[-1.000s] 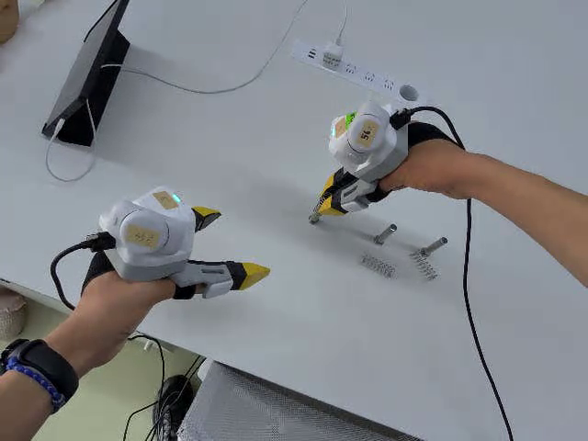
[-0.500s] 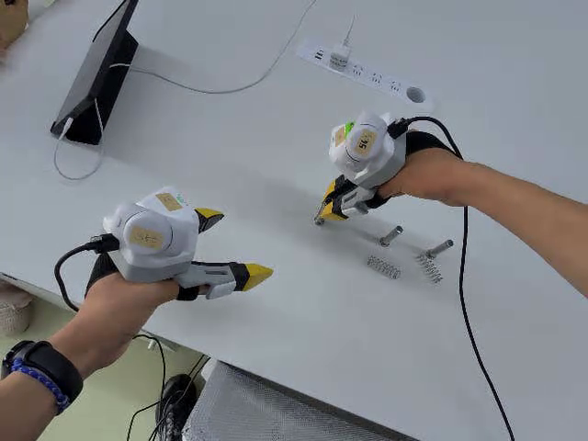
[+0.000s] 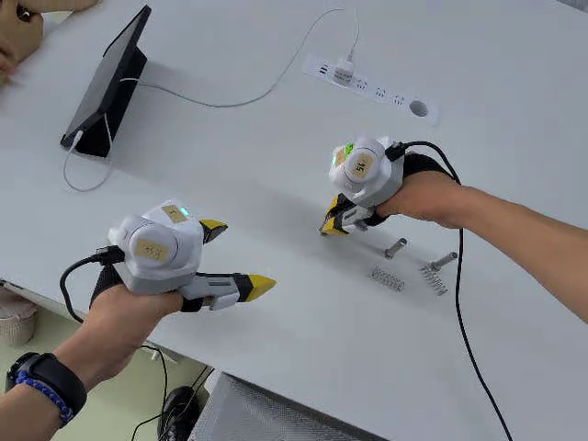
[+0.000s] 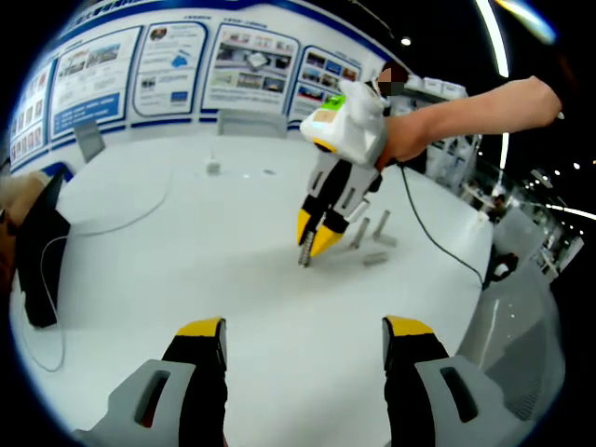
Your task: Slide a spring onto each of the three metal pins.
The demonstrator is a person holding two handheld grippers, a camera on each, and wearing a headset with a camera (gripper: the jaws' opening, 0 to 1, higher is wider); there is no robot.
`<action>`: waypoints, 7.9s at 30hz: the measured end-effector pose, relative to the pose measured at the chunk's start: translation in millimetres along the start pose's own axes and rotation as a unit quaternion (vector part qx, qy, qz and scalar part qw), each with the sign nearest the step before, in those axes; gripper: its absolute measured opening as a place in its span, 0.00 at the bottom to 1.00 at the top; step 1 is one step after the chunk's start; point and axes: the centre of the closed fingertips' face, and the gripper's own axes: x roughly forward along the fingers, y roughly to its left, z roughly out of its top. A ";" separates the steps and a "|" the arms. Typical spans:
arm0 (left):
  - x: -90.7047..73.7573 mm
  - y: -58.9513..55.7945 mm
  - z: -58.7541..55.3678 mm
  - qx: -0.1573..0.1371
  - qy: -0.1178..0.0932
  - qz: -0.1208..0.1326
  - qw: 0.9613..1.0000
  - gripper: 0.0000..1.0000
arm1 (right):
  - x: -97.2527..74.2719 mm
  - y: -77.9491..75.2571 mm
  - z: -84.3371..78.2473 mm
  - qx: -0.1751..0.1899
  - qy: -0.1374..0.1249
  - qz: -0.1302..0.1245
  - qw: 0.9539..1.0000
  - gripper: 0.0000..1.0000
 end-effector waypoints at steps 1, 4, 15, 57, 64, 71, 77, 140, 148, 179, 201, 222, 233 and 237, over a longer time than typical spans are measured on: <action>-0.6 0.0 0.8 0.001 0.000 0.000 1.000 0.69 | -1.7 0.3 0.4 0.004 -0.003 -0.002 1.000 0.16; -1.9 -0.6 1.8 0.002 0.000 0.000 1.000 0.70 | -7.5 2.0 2.0 0.014 -0.014 -0.004 1.000 0.21; -0.6 -9.1 0.4 -0.006 -0.004 0.001 1.000 0.70 | -32.2 4.2 -3.5 0.034 -0.042 -0.041 0.998 0.31; -1.5 -26.7 15.0 -0.013 -0.011 0.009 1.000 0.72 | -85.3 49.2 -53.0 0.294 -0.224 -0.137 0.919 0.56; 1.3 -27.8 16.0 -0.015 -0.011 0.006 1.000 0.72 | -84.3 58.3 -65.4 0.321 -0.236 -0.152 0.905 0.57; 7.1 -28.7 14.1 -0.013 -0.007 0.001 1.000 0.72 | -79.6 67.1 -78.7 0.357 -0.251 -0.158 0.886 0.58; 11.1 -31.8 14.1 -0.012 -0.007 -0.004 1.000 0.72 | -79.3 72.0 -86.4 0.378 -0.263 -0.167 0.872 0.59; 104.8 -124.6 25.1 0.148 0.097 -0.144 0.974 0.80 | -124.2 126.5 -178.7 0.448 -0.311 -0.215 0.810 0.89; 123.4 -137.5 25.4 0.176 0.113 -0.162 0.964 0.78 | -127.7 126.2 -182.8 0.444 -0.314 -0.210 0.813 0.89; 183.3 -145.1 -4.5 0.176 0.168 -0.173 0.954 0.45 | -123.5 138.7 -182.0 0.457 -0.322 -0.194 0.806 0.89; 182.9 -131.7 -17.7 0.275 0.188 -0.130 0.934 0.11 | -116.7 141.8 -171.4 0.452 -0.318 -0.169 0.816 0.87; 166.7 -129.9 -31.8 0.224 0.172 -0.106 0.953 0.11 | -116.3 147.9 -171.3 0.455 -0.315 -0.161 0.818 0.87; 173.6 -133.2 -27.8 0.225 0.172 -0.086 0.955 0.14 | -114.7 145.7 -167.9 0.453 -0.316 -0.156 0.819 0.87; 175.6 -130.5 -27.2 0.245 0.168 -0.074 0.952 0.14 | -114.0 145.9 -167.6 0.454 -0.317 -0.155 0.818 0.86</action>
